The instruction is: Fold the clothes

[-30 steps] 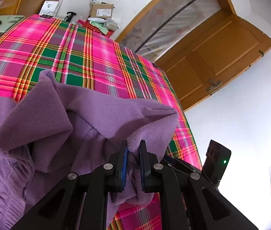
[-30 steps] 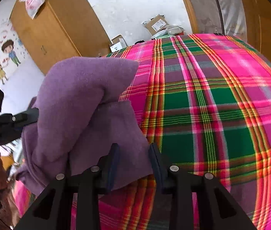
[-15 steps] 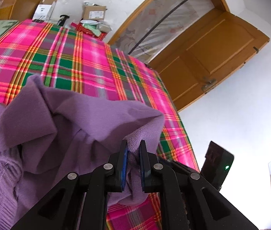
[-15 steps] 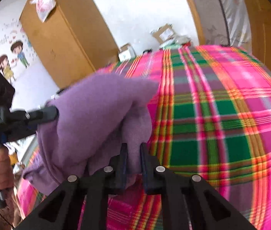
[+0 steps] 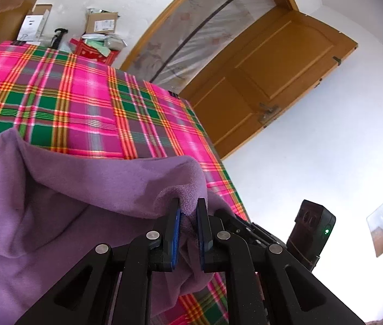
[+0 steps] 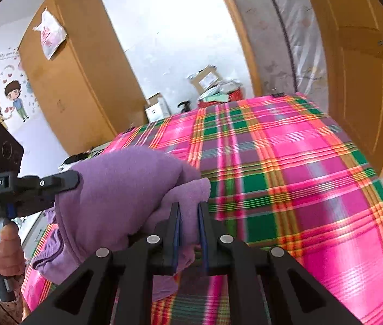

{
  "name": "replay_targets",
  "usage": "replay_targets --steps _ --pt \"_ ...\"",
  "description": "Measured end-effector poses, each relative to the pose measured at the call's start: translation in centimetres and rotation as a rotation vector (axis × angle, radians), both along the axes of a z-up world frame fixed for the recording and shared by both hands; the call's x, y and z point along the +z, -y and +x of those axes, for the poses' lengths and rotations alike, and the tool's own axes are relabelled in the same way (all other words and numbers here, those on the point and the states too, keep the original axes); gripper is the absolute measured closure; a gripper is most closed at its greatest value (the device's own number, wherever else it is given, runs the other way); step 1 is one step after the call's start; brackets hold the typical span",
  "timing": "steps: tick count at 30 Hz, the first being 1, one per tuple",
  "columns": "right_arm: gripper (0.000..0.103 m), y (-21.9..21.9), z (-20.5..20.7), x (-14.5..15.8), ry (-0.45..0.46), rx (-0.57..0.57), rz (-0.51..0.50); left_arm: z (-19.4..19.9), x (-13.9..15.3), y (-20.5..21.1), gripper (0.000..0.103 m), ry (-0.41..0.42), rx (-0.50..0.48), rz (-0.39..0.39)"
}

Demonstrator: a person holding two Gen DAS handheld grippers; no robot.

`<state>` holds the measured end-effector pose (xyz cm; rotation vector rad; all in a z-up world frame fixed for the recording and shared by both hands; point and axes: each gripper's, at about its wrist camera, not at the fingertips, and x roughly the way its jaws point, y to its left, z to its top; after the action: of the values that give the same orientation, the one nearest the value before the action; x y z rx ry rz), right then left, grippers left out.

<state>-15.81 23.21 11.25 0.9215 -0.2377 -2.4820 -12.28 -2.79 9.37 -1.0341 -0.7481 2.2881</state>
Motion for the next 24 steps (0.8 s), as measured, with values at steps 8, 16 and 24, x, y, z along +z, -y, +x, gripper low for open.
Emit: replay_targets --steps 8,16,24 --pt "0.090 -3.1 -1.2 -0.1 -0.004 -0.132 0.068 -0.6 -2.1 -1.2 0.092 0.069 -0.033 -0.013" --pt "0.088 -2.9 -1.5 -2.1 0.038 -0.178 0.169 -0.4 -2.8 -0.9 0.085 0.100 -0.057 -0.076" --pt "0.080 -3.8 0.8 -0.6 -0.003 -0.162 0.096 -0.8 -3.3 3.0 0.080 0.147 0.039 -0.040"
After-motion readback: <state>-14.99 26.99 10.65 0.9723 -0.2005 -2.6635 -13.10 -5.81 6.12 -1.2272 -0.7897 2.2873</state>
